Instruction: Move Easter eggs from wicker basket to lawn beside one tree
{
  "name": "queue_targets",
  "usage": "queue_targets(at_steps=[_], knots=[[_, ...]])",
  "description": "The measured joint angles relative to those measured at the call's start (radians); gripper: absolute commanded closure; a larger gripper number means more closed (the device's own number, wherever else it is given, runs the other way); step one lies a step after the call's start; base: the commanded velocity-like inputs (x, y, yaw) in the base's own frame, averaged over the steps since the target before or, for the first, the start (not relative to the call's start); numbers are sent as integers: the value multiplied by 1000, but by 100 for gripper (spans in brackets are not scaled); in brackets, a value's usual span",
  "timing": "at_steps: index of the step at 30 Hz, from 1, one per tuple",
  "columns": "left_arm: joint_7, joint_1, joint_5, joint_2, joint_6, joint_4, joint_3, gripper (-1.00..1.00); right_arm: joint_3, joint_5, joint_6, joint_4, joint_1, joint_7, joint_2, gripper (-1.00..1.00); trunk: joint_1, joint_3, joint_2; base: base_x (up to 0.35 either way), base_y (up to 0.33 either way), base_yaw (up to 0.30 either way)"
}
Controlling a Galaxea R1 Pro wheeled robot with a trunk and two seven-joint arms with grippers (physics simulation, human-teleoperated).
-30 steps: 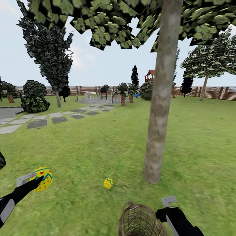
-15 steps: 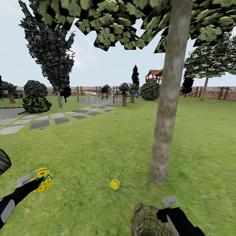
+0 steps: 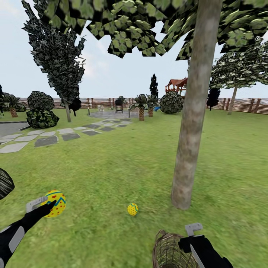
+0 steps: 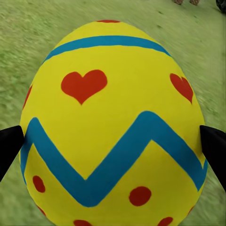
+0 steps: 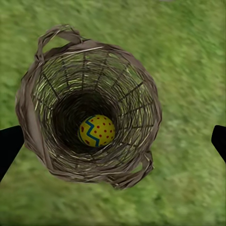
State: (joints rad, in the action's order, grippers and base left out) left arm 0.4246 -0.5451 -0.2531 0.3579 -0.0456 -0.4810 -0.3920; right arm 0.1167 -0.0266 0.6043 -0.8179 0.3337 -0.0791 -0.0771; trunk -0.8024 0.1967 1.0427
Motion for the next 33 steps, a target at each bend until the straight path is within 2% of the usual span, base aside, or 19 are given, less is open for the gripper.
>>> queue_targets(at_steps=[12,17,22,33], knots=[[-4,0,0,-6,0,-1,0,100,0,-1,0,2,0,0,0,-100,-46,38,84,0,0,0],[-5,0,1,-24,0,0,0,100,0,-1,-1,3,0,0,0,-100,-65,53,119,0,0,0],[-3,0,1,-25,1,-1,0,100,0,-1,-1,3,0,0,0,-100,-84,69,154,0,0,0],[1,0,0,-23,1,2,0,100,0,-2,-2,4,0,0,0,-100,-126,104,231,198,1,0]])
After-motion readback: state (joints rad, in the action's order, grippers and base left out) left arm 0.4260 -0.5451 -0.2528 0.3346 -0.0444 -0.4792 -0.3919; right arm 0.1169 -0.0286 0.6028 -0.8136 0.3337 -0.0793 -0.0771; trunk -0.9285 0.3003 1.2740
